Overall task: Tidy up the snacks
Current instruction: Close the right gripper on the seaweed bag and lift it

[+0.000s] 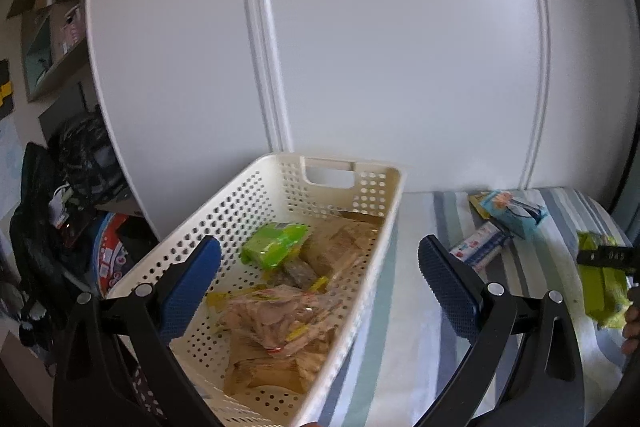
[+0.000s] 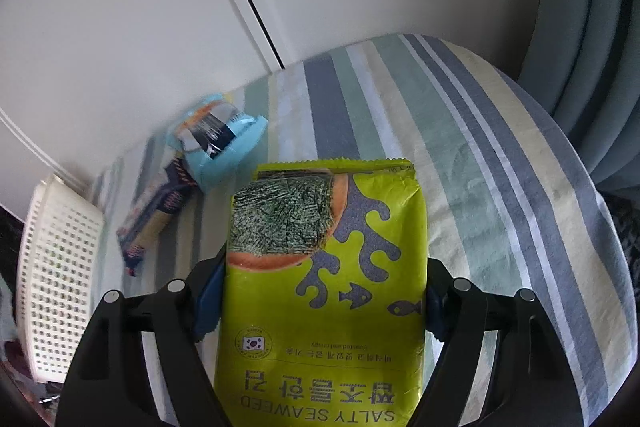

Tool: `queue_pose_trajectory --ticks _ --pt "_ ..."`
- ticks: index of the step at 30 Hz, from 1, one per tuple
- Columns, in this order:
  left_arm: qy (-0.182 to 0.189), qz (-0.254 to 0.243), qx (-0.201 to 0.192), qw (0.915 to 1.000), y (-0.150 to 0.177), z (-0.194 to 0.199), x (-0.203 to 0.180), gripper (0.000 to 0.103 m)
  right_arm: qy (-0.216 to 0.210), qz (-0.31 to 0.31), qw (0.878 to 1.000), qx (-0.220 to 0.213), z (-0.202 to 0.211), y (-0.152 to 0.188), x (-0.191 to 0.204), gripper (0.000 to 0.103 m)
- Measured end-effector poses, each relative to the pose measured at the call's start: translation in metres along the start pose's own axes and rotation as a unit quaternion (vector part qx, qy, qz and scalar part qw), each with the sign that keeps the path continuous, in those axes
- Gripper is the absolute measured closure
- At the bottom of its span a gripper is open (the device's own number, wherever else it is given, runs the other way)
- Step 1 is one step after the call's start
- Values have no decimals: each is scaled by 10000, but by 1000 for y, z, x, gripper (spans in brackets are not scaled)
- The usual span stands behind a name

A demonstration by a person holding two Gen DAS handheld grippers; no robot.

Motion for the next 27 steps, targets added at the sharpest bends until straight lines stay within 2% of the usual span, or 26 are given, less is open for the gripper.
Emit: queue_pose_trajectory --ticks 4,8,14,18,20,27 --pt "156 -188 72 9997 2 0 -16 3 -130 -37 9998 -131 10 -4 0 27" --pt "536 -153 352 9978 4 -4 -38 3 -133 -136 9995 -236 16 -8 -6 26" --pt "1008 -633 507 9916 -3 -11 -94 3 -270 -224 9991 -241 13 -13 -8 26" --pt "1444 -965 754 9819 -3 -31 -138 3 -363 -283 9985 -307 20 -15 -13 26" --pt "1560 -1138 1007 9760 4 -48 -158 3 -401 -380 9980 -297 19 -16 -16 26" --pt "1716 -1365 1910 9568 36 -111 -195 3 -515 -555 9967 -276 20 -18 -23 26"
Point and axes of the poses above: each gripper's, at about its wrist camera, not at the fingertips, and z roughly against the way its jaws point, x to its left, y to its underside, the point moved 8 cm from there along -z, roughly the way its jaws point, and after that the axes turned 4 degrees about z, right-handed, at the moved point
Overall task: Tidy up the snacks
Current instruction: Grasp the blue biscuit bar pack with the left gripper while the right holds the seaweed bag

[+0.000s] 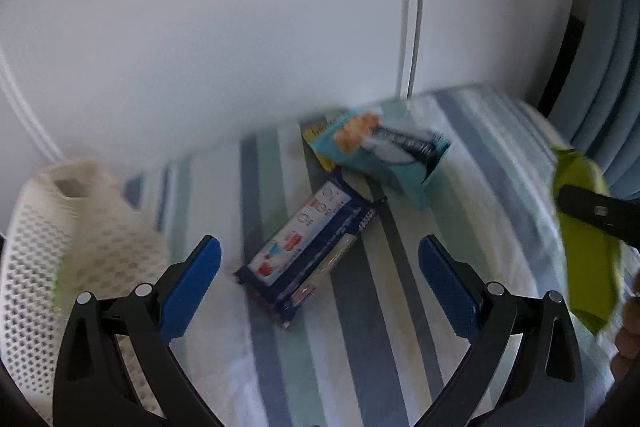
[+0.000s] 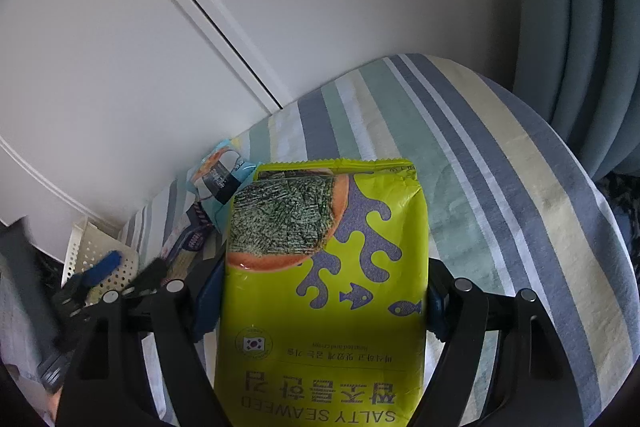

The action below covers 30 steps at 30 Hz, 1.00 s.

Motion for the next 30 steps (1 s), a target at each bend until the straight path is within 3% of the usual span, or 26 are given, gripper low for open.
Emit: queue_pose_trajectory --ticks 6,14,15,19,24,30 --pt "81 -16 409 9991 -5 -41 3 3 -21 -102 9999 -52 2 -1 -2 26" --pt "192 94 661 9976 0 -63 20 4 -48 -77 9999 -83 3 -2 -2 26" --pt "204 116 677 9974 2 -64 22 12 -51 -67 9999 -86 3 -2 -1 26" --pt "268 186 643 9974 6 -64 27 23 -46 -60 9999 -89 3 -1 -1 26" --pt "252 286 605 9974 8 -57 29 50 -30 -65 9999 -110 2 -1 0 26" --pt "331 571 461 9968 13 -36 39 55 8 -47 9998 -182 4 -1 0 26"
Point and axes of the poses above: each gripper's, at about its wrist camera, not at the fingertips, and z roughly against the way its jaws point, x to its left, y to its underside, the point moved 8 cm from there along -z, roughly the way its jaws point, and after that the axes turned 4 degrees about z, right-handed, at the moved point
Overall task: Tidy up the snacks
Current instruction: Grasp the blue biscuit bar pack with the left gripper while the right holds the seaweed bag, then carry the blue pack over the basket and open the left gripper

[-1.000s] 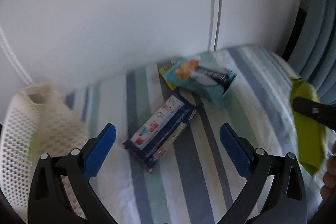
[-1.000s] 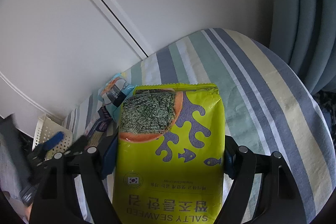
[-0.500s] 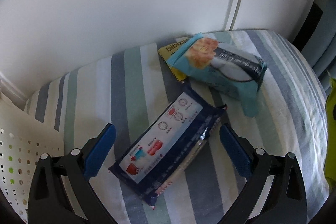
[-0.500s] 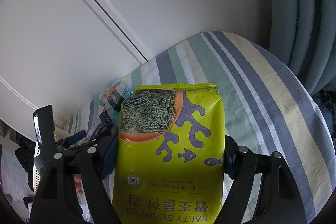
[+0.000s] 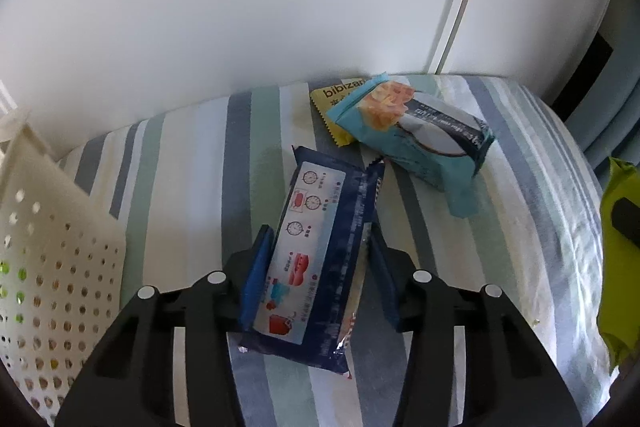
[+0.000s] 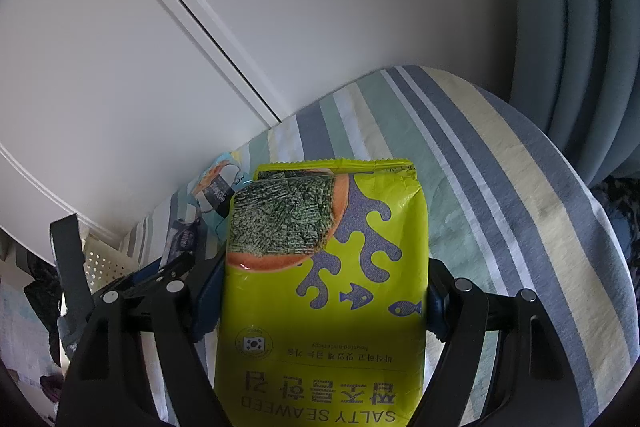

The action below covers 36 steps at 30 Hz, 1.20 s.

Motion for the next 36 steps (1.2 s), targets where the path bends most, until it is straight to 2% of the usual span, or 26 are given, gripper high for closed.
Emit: queue_pose_trajectory --ticks 9,15,22,27,36 --pt "56 140 -498 9986 -3 52 5 55 -37 38 10000 -31 1 1 0 26" --pt "8 410 -957 9946 -4 108 33 55 -45 77 10000 -39 1 1 0 26" --pt "-417 742 -1426 9861 -9 168 83 55 -48 155 9999 -34 -1 2 2 26" --pt "-742 1035 -1599 9789 -1 187 119 55 -48 230 9997 -21 -3 2 4 26" --pt "-967 1568 -1580 9701 21 199 177 55 -48 340 9994 2 -6 2 7 26"
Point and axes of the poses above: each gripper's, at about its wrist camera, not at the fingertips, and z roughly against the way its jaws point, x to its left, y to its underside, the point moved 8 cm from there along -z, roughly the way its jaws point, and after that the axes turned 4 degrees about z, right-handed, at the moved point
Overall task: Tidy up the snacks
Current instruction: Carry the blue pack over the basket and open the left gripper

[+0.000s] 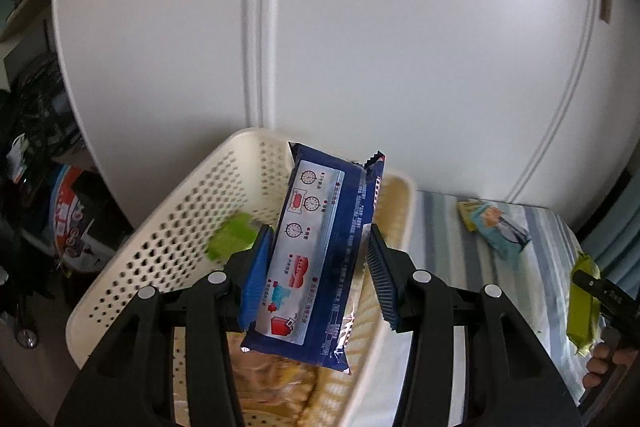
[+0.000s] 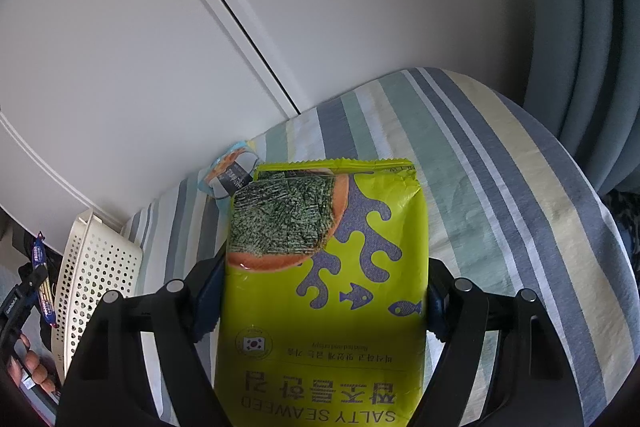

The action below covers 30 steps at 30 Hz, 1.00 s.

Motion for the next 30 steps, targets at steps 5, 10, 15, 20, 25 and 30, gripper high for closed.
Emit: queue_pose_trajectory --ticks 5,10,15,20,25,30 --pt "-116 127 93 9998 4 -10 14 55 -2 81 10000 22 -2 1 2 26" --pt "-104 223 148 9996 8 -14 16 52 -14 88 10000 26 -2 0 2 26" --pt "9 618 -67 9981 5 -4 23 16 -20 98 9999 21 -3 0 3 26" --pt "281 998 -151 9945 4 8 29 15 -27 109 9999 14 -2 0 2 26" --pt "589 1353 -158 9889 13 14 33 11 -20 113 9999 7 -2 0 2 26" --pt "1028 1654 -28 9809 18 14 34 9 3 183 9998 5 -3 1 3 26"
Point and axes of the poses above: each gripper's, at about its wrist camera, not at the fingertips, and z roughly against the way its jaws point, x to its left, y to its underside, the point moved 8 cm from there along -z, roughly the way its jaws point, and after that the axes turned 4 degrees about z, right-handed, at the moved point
